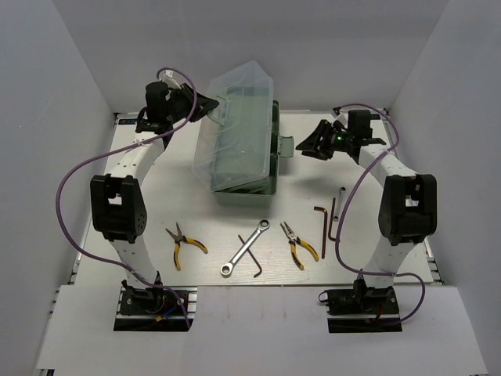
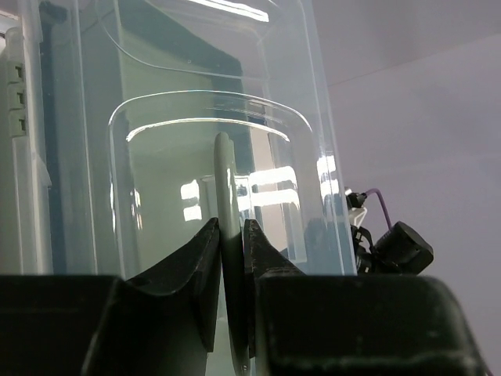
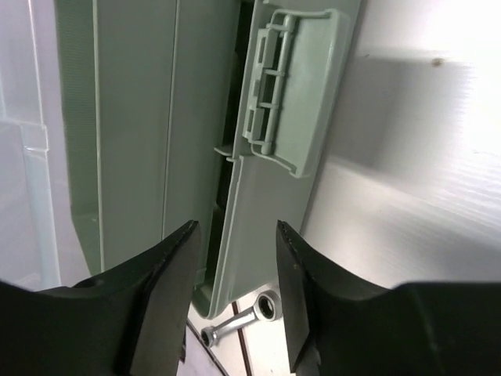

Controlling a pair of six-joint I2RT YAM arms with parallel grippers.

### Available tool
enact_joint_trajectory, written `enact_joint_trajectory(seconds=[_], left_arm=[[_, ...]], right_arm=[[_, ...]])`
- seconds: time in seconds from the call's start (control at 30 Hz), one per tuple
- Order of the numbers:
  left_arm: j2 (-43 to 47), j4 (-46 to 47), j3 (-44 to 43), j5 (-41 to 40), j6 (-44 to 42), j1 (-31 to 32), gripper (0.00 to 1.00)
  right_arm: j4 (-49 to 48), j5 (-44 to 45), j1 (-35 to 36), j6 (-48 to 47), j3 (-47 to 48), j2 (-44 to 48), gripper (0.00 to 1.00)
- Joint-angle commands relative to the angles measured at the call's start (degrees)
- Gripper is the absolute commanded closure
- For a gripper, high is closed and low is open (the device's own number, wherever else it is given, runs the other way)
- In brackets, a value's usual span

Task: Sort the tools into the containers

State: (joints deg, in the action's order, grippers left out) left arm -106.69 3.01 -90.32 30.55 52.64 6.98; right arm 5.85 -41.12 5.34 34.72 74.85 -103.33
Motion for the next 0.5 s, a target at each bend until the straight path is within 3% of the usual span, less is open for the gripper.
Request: enact_joint_trajectory(seconds=[0.0, 0.27, 0.47], left_arm=[[5.3, 7.0, -0.2, 3.6, 0.0, -1.4, 1.00], [4.7, 8.6, 2.2, 4.7, 0.5, -2.0, 1.00], [4.7, 9.1, 2.7, 5.2, 1.1, -2.0, 1.00]], right_arm=[[5.2, 1.7, 3.3, -4.5, 5.3, -0.6, 0.50], [12.3, 8.3, 10.4, -8.4, 9.9, -5.1, 0.46], [19.4, 18.2, 16.1, -10.9, 14.5, -9.8, 0.46]])
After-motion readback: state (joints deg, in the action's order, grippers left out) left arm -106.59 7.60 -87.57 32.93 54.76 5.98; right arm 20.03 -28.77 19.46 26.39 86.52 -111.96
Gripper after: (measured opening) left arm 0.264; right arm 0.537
